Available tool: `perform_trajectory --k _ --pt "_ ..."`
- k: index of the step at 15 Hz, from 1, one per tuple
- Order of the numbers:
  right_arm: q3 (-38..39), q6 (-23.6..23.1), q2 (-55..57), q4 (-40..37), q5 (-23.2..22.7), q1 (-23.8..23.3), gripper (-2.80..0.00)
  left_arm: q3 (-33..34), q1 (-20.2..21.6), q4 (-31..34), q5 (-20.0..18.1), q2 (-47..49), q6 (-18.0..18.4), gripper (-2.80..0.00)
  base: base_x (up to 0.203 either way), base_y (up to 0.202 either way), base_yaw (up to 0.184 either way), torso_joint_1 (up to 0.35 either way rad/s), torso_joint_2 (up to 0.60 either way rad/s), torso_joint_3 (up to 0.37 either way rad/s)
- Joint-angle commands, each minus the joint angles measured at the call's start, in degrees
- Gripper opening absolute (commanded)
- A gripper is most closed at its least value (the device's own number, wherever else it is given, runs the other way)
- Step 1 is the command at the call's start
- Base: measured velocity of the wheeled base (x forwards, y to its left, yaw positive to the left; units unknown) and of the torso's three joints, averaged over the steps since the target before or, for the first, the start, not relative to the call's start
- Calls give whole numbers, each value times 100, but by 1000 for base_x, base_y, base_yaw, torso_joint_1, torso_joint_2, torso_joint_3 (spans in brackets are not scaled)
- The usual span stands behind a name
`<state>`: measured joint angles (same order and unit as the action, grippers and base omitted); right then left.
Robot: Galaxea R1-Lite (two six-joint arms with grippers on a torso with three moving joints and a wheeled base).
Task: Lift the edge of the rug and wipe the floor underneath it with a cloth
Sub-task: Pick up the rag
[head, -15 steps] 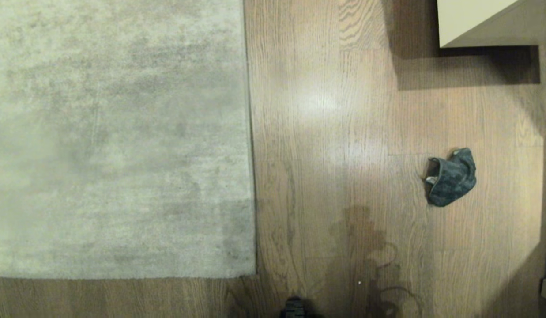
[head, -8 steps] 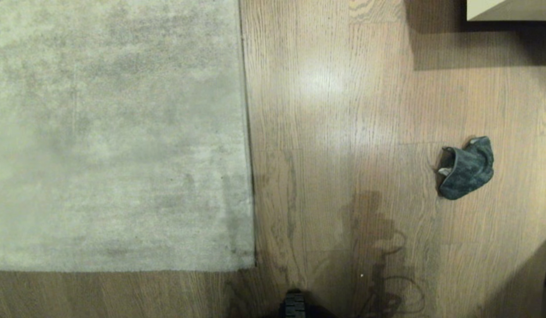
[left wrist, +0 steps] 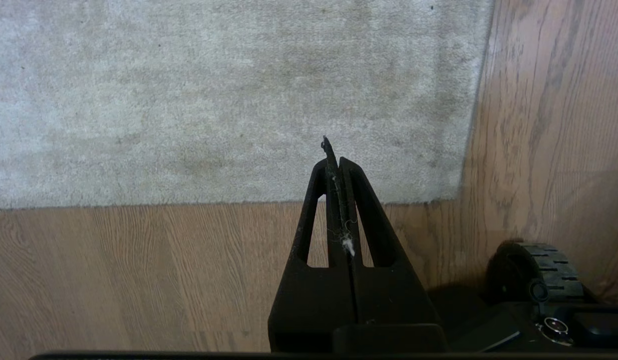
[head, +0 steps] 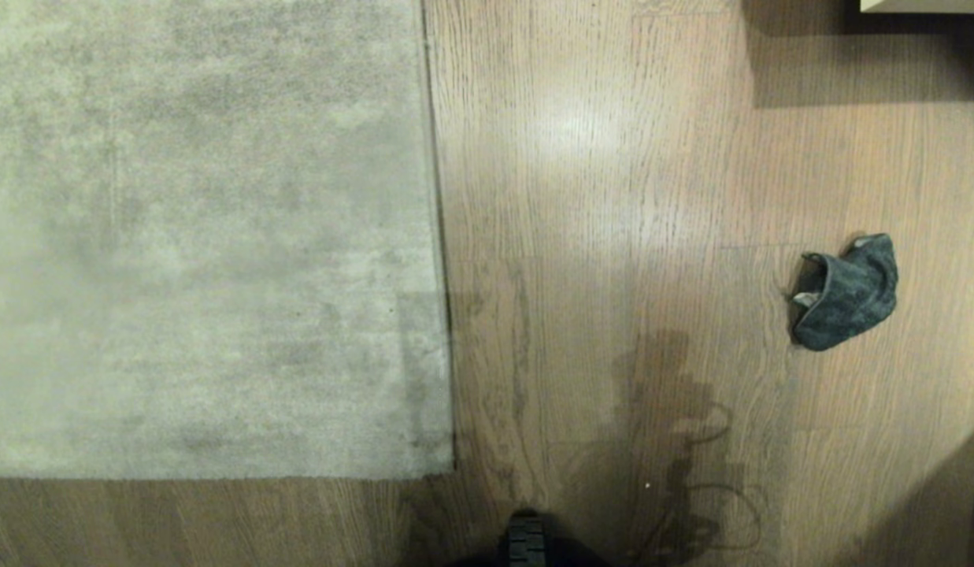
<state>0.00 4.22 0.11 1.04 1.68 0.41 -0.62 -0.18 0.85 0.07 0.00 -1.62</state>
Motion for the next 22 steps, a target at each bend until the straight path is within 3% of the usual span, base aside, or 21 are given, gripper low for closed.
perform_trajectory --k 1,22 --pt "0 0 -2 1 0 2 -280 1 1 -6 1 9 -5 -280 0 0 0 0 0 0" --pt "0 0 -2 1 6 2 -280 3 1 3 1 9 4 -280 0 0 0 0 0 0"
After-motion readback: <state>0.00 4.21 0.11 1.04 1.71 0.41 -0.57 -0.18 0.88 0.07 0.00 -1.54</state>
